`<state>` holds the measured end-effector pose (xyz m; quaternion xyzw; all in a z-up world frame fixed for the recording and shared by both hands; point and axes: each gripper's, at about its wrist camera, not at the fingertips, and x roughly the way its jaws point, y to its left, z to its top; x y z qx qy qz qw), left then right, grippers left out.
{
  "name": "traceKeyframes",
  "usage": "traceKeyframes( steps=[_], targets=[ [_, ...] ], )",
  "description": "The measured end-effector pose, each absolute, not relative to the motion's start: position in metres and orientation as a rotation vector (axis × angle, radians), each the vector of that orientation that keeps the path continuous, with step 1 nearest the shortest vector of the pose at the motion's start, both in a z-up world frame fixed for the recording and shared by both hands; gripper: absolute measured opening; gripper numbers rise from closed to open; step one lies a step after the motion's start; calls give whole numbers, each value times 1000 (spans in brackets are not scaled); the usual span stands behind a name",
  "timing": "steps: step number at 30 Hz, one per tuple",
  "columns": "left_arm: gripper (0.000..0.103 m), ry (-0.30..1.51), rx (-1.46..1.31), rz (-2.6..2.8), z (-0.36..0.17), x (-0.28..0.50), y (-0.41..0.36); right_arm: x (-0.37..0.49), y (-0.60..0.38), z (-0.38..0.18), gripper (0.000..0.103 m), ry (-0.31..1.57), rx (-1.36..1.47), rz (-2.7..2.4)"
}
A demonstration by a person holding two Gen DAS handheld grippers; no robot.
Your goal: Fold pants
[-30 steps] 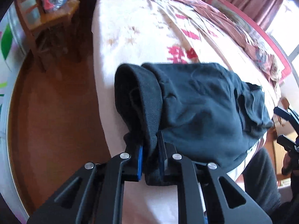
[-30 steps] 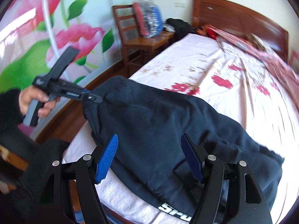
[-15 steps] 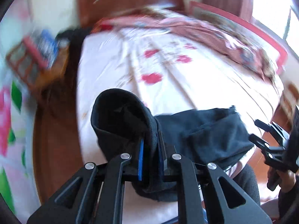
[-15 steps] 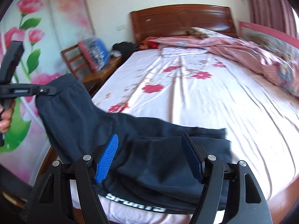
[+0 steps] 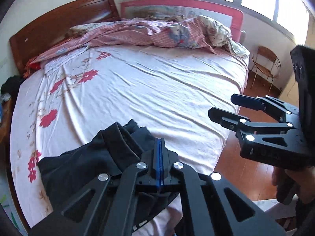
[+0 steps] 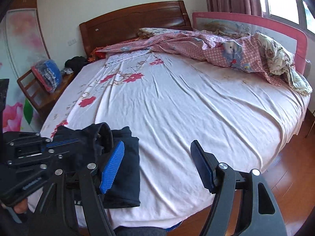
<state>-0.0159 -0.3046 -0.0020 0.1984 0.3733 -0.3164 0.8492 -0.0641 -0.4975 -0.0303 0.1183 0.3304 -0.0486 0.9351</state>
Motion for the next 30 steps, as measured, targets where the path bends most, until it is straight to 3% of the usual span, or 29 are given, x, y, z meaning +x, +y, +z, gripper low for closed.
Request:
traceKeyframes(
  steps=[6, 8, 9, 11, 15, 22, 30],
  targets=[
    [1, 799, 494, -744, -30, -38, -345, -72, -524, -61, 70, 744, 306, -141],
    [7, 785, 491, -712, -24, -47, -326, -69, -516, -65, 70, 767, 323, -115],
    [15, 779, 502, -684, -19, -47, -310, -66, -508, -65, 70, 777, 342, -67],
    [74, 751, 483, -616, -5, -48, -265, -64, -484, -62, 82, 776, 376, 2],
    [89, 655, 494, -405, 23, -37, -152, -44, -434, -68, 83, 823, 420, 151],
    [92, 696, 451, -75, 23, -31, -12, -28, -410, -89, 83, 895, 496, 179],
    [92, 776, 473, 31, -21, -33, -12, -5, -388, -111, 83, 973, 464, 180]
  ],
)
